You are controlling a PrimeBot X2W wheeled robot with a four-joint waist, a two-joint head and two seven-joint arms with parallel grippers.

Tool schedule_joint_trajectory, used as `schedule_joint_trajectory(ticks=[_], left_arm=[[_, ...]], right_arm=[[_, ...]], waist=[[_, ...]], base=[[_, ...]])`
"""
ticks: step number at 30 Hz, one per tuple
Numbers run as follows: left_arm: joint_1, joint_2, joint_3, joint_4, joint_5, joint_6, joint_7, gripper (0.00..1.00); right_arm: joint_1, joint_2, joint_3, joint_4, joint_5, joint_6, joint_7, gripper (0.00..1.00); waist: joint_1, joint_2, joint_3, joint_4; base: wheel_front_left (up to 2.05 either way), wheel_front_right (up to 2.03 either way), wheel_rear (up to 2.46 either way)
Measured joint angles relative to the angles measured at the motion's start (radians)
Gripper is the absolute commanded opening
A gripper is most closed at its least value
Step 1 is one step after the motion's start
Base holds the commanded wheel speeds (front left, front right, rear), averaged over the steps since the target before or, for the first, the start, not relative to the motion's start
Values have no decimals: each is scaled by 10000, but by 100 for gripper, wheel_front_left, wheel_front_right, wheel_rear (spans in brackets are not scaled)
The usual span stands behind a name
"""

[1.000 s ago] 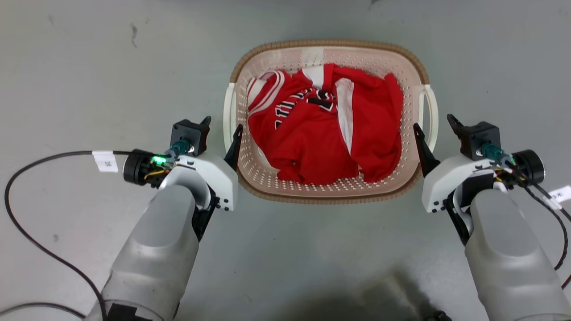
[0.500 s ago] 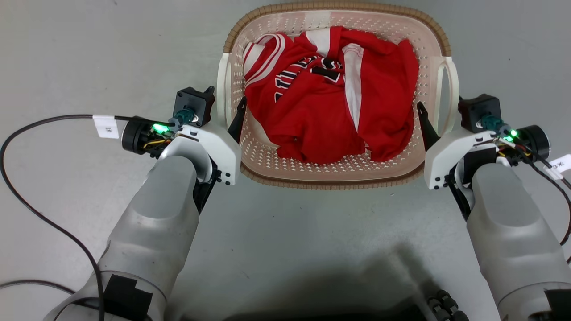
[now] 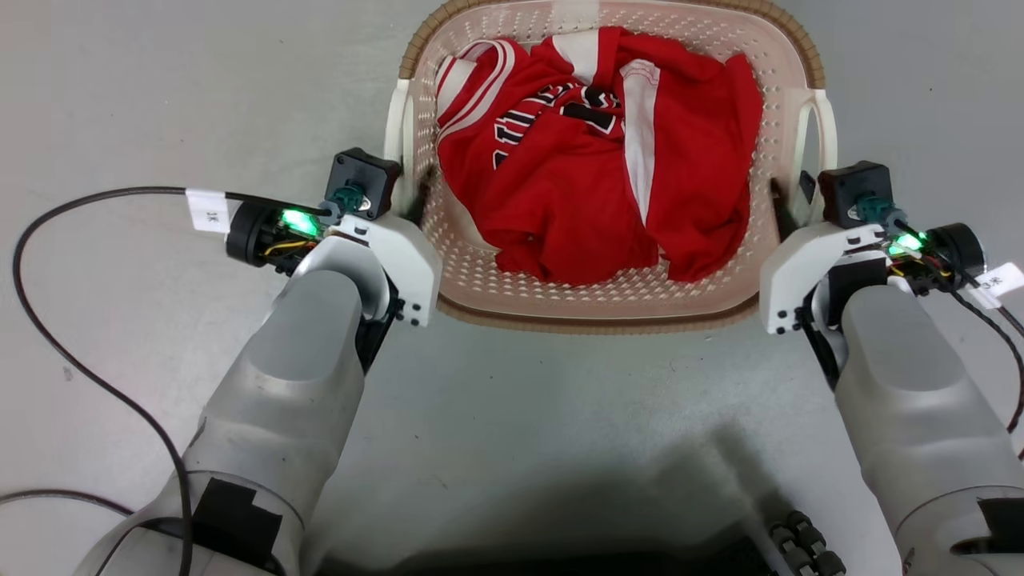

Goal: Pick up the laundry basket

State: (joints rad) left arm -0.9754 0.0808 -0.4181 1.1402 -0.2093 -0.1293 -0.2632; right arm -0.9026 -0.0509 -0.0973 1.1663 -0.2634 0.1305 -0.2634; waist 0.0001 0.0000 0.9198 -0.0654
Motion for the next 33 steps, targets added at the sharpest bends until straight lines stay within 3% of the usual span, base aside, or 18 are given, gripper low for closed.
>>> schedule_joint_trajectory(ticks=[15, 23, 33], left_arm=[[57, -35, -426, 585, -821, 69, 2, 0], [795, -88, -938, 1179, -1655, 71, 71, 0], [1792, -109, -1503, 1315, -2596, 71, 926, 0]], right_arm=[[-29, -8, 955, 439, 639, 0, 10, 0], [435, -13, 1950, 957, 1037, -2, 94, 0], [1193, -17, 3223, 1164, 1902, 0, 851, 0]], waist=[[-1, 0, -609, -6], [-1, 1, -2028, 13], [-1, 1, -3759, 117]], base=[[0, 0, 0], [0, 0, 0], [0, 0, 0]])
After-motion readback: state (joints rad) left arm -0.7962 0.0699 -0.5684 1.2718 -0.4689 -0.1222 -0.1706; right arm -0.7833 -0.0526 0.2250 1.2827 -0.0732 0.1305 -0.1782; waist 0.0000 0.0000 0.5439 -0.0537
